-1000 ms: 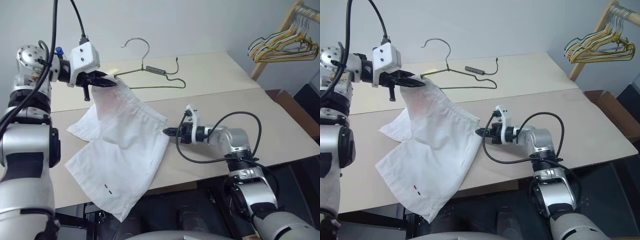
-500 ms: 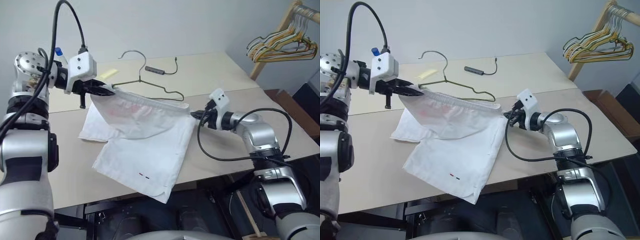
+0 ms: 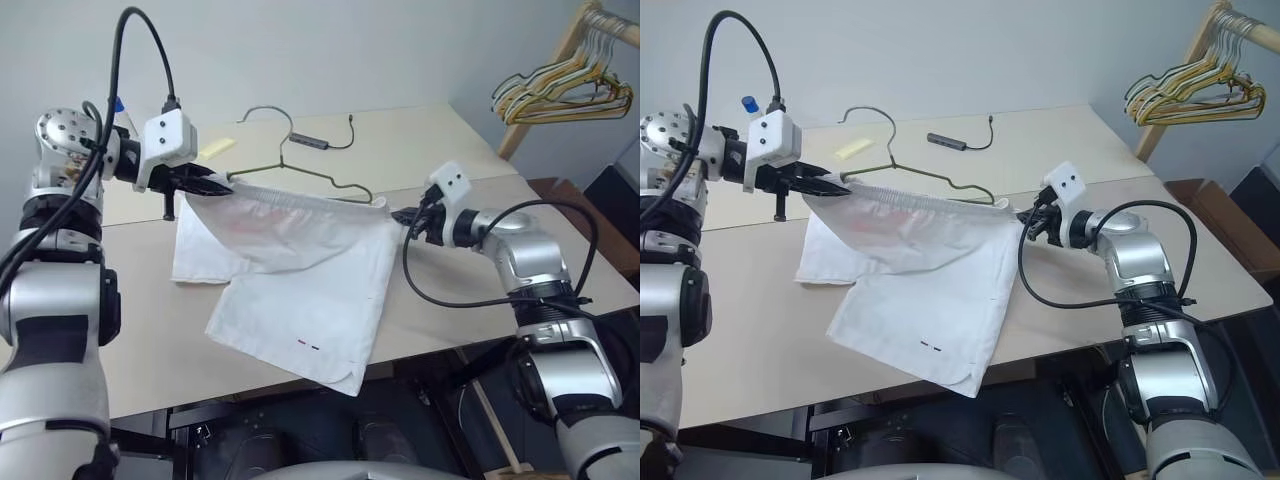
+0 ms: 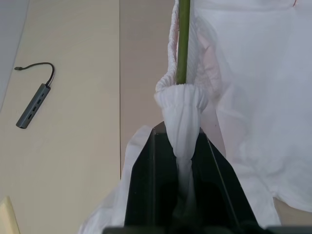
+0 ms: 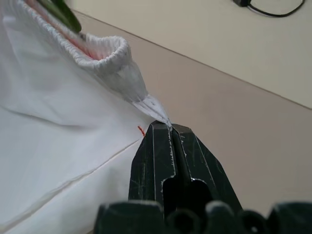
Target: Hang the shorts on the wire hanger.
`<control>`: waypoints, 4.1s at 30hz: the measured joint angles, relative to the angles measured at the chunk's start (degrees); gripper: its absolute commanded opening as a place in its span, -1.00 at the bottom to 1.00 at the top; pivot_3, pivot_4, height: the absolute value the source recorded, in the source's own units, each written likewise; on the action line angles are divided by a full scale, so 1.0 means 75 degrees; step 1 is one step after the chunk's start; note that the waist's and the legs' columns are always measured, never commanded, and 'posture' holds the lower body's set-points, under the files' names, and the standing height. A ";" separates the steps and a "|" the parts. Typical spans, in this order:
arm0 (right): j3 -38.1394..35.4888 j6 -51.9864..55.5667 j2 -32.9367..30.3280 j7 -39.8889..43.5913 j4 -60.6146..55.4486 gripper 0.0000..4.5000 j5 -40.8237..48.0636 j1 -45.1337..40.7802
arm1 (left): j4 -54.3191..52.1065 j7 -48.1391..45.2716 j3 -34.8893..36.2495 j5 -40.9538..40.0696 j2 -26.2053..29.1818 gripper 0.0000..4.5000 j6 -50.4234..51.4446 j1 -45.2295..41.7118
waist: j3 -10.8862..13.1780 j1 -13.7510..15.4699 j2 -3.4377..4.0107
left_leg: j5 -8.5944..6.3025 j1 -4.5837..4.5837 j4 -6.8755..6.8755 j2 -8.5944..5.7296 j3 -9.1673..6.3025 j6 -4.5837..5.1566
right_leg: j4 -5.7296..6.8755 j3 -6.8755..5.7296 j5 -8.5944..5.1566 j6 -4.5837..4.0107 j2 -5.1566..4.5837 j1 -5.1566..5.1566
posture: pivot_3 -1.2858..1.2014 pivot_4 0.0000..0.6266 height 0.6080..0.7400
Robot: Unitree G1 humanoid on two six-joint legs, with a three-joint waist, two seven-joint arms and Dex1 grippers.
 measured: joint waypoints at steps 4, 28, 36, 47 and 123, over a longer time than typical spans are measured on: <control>0.0080 -0.0040 -0.0178 0.0206 0.0060 -0.99 -0.0009 -0.0132 | -0.0044 0.0120 -0.0009 0.0028 0.0008 -1.00 -0.0045 0.0147 | 0.0000 0.0003 0.0000 | 0.0000 -0.0004 0.0001 0.0000 0.0003 0.0000 | 0.0001 -0.0001 0.0000 0.0000 -0.0001 0.0000 | 0.04 -1.00 1.00; 0.0453 -0.0687 -0.0376 0.0593 0.0706 -0.99 -0.0540 -0.0334 | -0.0234 0.0664 -0.0259 0.0191 -0.0042 -1.00 -0.0203 0.0412 | 0.0000 0.0012 0.0000 | 0.0002 -0.0002 0.0001 -0.0001 0.0010 -0.0004 | 0.0002 0.0002 0.0001 0.0002 -0.0003 0.0000 | 0.04 -1.00 1.00; 0.0740 -0.1161 -0.0938 0.0966 -0.0542 -0.99 -0.1015 -0.0320 | -0.0228 0.1038 -0.0298 0.0339 -0.0035 -1.00 -0.0317 0.0442 | 0.0000 0.0014 0.0000 | 0.0001 -0.0004 0.0000 0.0000 0.0013 -0.0002 | -0.0002 0.0002 0.0001 0.0003 -0.0003 0.0000 | 0.04 -1.00 1.00; 0.1896 0.0696 -0.1225 0.2015 -0.2960 -0.99 -0.1741 -0.2310 | -0.0350 0.0732 -0.0177 0.0179 0.0028 -1.00 -0.0013 0.0502 | 0.0001 0.0038 0.0002 | -0.0003 -0.0005 0.0007 0.0006 0.0016 0.0005 | 0.0008 0.0001 0.0001 0.0000 -0.0002 -0.0011 | 0.04 -1.00 1.00; 0.1331 0.0595 0.0296 0.2474 -0.1153 -1.00 -0.0879 -0.1546 | -0.0705 0.1628 0.1096 -0.1137 -0.0541 0.98 -0.0169 0.0766 | -0.0001 0.0010 -0.0001 | 0.0028 -0.0012 0.0010 0.0002 0.0016 -0.0050 | 0.0008 -0.0006 0.0004 0.0003 -0.0005 -0.0007 | 0.03 -1.00 1.00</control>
